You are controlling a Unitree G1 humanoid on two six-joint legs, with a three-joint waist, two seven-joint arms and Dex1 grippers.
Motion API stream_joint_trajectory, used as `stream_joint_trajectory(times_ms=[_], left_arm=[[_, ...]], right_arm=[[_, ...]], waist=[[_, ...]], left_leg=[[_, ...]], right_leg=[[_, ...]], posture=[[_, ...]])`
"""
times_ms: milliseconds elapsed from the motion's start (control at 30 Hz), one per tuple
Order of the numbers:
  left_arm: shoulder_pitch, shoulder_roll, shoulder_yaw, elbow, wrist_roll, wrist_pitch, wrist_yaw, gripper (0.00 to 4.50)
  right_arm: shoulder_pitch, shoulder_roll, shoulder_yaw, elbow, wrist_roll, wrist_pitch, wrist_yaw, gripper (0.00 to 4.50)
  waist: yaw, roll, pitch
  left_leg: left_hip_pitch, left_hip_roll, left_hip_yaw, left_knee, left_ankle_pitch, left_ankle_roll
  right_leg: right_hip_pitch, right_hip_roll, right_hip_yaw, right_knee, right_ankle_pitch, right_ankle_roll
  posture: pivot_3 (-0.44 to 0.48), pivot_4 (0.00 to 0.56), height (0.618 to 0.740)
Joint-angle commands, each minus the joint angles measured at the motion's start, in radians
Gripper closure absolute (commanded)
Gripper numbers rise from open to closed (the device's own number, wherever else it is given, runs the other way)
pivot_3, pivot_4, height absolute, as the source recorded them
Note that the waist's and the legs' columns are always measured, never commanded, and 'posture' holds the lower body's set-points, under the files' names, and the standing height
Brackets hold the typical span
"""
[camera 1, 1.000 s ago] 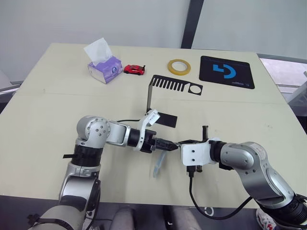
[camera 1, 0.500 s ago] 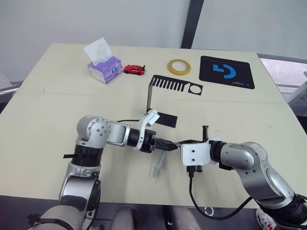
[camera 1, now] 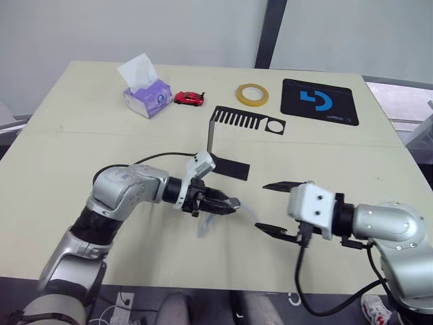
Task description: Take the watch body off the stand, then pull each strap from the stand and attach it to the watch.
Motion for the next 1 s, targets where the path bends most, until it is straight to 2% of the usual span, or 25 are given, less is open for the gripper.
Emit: stream_joint_trajectory(times_ms=[33,133,233,467,600,867,1000], left_arm=[[0.031,0.041,-0.044,0.0,0.163,-0.375,-0.158,2.79],[0.057,0.043,-0.049,0.057,0.265,-0.625,-0.218,2.79],[0.075,0.017,-0.032,0.135,0.369,-0.878,-0.194,2.79],[0.086,-0.03,0.002,0.207,0.465,-1.047,-0.134,2.79],[0.094,-0.036,0.007,0.211,0.47,-1.029,-0.133,2.79],[0.16,-0.009,0.023,0.054,0.382,-0.681,-0.173,2.79],[0.215,0.015,0.028,-0.039,0.398,-0.598,-0.151,2.79]], right_arm=[[0.002,0.007,-0.08,-0.048,0.199,0.107,-0.022,0.06],[0.013,-0.003,-0.093,-0.053,0.29,0.146,-0.06,0.06],[0.063,-0.042,-0.061,-0.062,0.303,0.111,-0.075,0.06],[0.161,-0.145,0.001,-0.057,0.253,-0.002,-0.106,0.06],[0.174,-0.165,0.011,-0.054,0.267,-0.031,-0.127,0.06],[0.191,-0.185,0.006,-0.06,0.303,-0.057,-0.153,0.06],[0.202,-0.202,-0.005,-0.054,0.317,-0.071,-0.157,0.06]], waist=[[0.003,0.0,0.0],[0.004,0.0,0.0],[0.005,0.0,0.0],[0.003,0.0,0.0],[0.003,0.0,0.0],[0.003,0.0,0.0],[0.003,0.0,0.0]], left_leg=[[0.0,0.0,0.0,0.0,0.0,0.001],[-0.001,0.0,0.0,0.0,-0.001,0.002],[-0.001,-0.001,0.0,0.0,-0.002,0.005],[-0.003,-0.002,0.0,0.001,-0.004,0.009],[-0.003,-0.002,0.001,0.001,-0.004,0.009],[-0.003,-0.001,0.001,0.001,-0.004,0.009],[-0.003,-0.001,0.001,0.001,-0.004,0.009]], right_leg=[[0.0,0.0,0.0,0.0,0.0,0.0],[0.0,-0.002,-0.001,-0.001,-0.001,-0.001],[0.0,-0.004,-0.002,-0.001,-0.001,-0.001],[0.001,-0.005,-0.003,-0.006,0.002,0.004],[0.001,-0.005,-0.002,-0.005,0.002,0.004],[0.001,-0.004,-0.002,-0.005,0.002,0.004],[0.001,-0.004,-0.002,-0.005,0.002,0.004]], posture=[[0.0,0.15,0.738],[0.0,0.15,0.738],[0.0,0.15,0.738],[0.0,0.15,0.738],[0.0,0.15,0.738],[0.0,0.15,0.738],[0.0,0.15,0.738]])
